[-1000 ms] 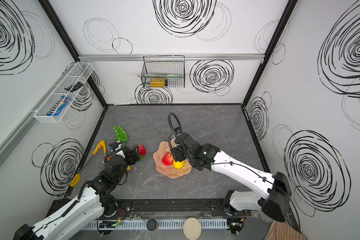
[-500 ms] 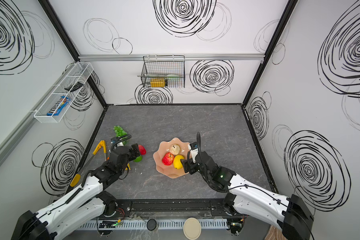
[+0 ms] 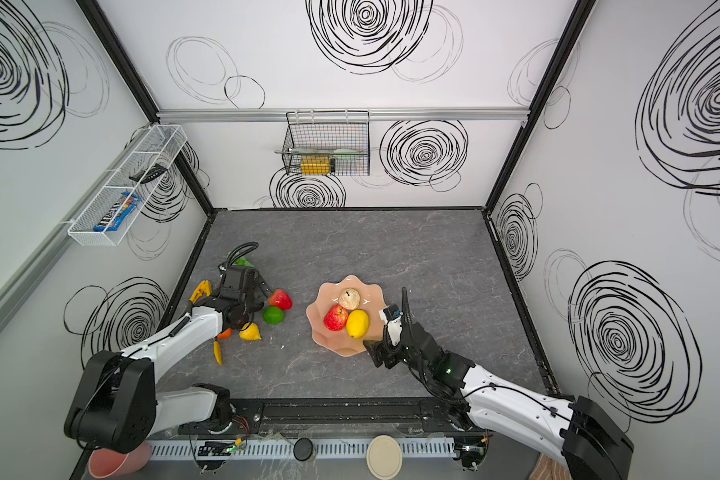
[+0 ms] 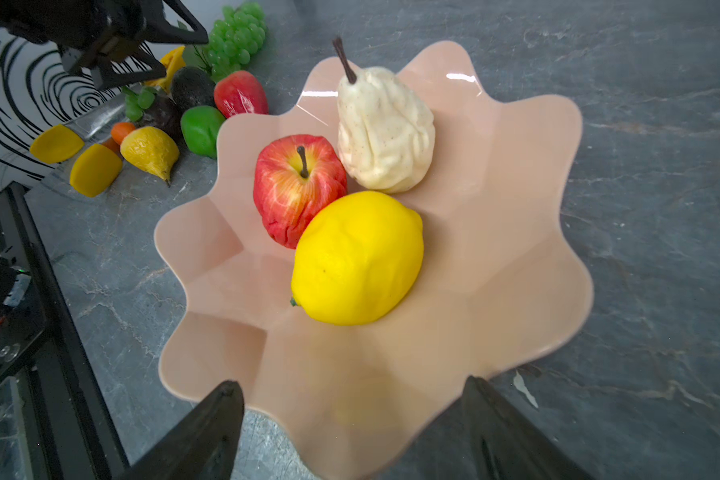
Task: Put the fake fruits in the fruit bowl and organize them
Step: 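Lower the left gripper onto the dark avocado and close on it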
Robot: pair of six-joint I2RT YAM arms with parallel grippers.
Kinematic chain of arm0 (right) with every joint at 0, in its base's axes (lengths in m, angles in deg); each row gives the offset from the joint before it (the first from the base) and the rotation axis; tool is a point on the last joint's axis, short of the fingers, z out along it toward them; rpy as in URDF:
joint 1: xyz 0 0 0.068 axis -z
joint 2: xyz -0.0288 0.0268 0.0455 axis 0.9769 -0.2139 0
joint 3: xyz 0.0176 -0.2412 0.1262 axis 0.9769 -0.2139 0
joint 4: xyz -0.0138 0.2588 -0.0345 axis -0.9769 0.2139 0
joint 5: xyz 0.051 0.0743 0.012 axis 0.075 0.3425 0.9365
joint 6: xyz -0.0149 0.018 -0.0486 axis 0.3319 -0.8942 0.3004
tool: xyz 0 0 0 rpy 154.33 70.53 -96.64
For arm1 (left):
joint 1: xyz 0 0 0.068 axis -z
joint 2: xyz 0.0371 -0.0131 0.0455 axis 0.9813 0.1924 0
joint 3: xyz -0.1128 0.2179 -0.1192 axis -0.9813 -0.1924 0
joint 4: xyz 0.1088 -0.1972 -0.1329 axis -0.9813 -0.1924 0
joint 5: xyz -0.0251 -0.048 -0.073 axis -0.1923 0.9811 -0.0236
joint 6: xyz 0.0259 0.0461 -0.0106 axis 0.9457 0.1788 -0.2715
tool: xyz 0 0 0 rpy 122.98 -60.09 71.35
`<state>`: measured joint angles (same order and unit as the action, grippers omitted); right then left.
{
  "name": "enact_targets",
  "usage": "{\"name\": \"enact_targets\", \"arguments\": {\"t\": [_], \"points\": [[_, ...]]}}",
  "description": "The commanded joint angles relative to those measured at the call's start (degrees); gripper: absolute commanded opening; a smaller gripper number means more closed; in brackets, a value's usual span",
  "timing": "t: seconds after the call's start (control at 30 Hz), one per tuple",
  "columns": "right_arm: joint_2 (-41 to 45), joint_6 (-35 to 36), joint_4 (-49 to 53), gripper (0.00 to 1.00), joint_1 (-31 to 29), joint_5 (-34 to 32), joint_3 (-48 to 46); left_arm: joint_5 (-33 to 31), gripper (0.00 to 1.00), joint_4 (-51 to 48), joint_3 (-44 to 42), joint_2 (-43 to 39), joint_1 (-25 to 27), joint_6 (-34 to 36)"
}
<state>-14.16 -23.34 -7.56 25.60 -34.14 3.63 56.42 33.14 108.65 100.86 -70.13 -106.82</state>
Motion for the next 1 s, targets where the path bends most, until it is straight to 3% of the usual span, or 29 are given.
{"name": "enact_targets", "arguments": {"t": [0.0,0.2,0.5,0.97], "points": [[2.64,-0.08,-4.22,0.87,0.20,-0.73,-1.14,0.15,0.94,-0.79,2.55,0.84,-1.57,-0.14],[3.45,-0.41,-4.44,0.87,0.19,-1.10,-1.53,-0.13,1.00,-1.38,2.84,4.29,-1.57,-0.23],[2.93,-0.50,-4.10,0.87,0.28,-1.51,-1.35,2.71,0.91,0.00,4.26,8.83,-1.24,0.73],[2.74,-0.67,-4.03,0.87,0.28,-2.00,-1.58,4.29,0.86,1.82,5.47,13.58,-0.43,1.08]]}}
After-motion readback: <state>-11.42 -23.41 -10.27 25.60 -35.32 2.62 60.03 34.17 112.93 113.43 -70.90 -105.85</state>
